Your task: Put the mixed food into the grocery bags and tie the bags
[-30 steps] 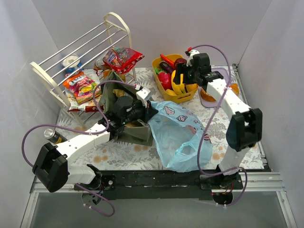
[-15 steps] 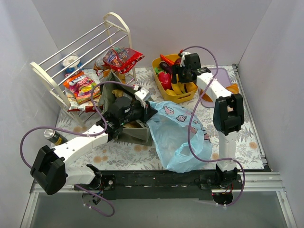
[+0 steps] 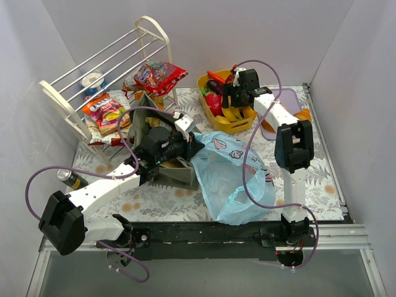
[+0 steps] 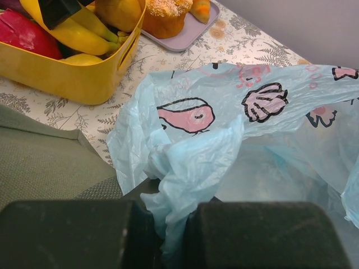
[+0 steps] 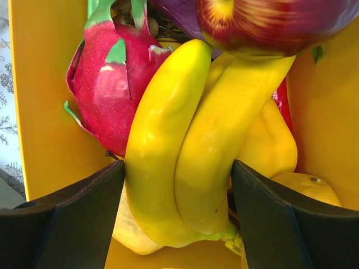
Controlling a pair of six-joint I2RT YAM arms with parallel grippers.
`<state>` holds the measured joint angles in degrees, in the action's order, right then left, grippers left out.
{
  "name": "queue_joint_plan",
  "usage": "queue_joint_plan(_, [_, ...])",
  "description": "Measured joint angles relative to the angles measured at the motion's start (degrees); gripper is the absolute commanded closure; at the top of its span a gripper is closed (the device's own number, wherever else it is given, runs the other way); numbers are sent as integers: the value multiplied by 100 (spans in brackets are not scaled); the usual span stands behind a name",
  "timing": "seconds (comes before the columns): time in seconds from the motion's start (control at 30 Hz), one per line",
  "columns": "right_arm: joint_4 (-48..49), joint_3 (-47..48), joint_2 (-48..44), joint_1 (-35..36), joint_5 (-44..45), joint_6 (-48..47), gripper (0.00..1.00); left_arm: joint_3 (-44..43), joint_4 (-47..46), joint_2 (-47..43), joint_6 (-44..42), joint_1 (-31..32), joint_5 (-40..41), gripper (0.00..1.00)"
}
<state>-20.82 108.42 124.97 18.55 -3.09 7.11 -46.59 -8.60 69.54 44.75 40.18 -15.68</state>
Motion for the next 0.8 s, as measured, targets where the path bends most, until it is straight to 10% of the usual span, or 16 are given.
queue_joint_plan(0.53, [-2,11,68,120,199,20,18,4,2,-31,0,0,-20,100])
queue_joint_plan(0.67, [2,0,76,140,280,17,51,4,2,-70,-2,0,-22,100])
queue_joint_plan(0.8, [-44,61,105,136,271,22,62,4,2,-81,-4,0,-22,100])
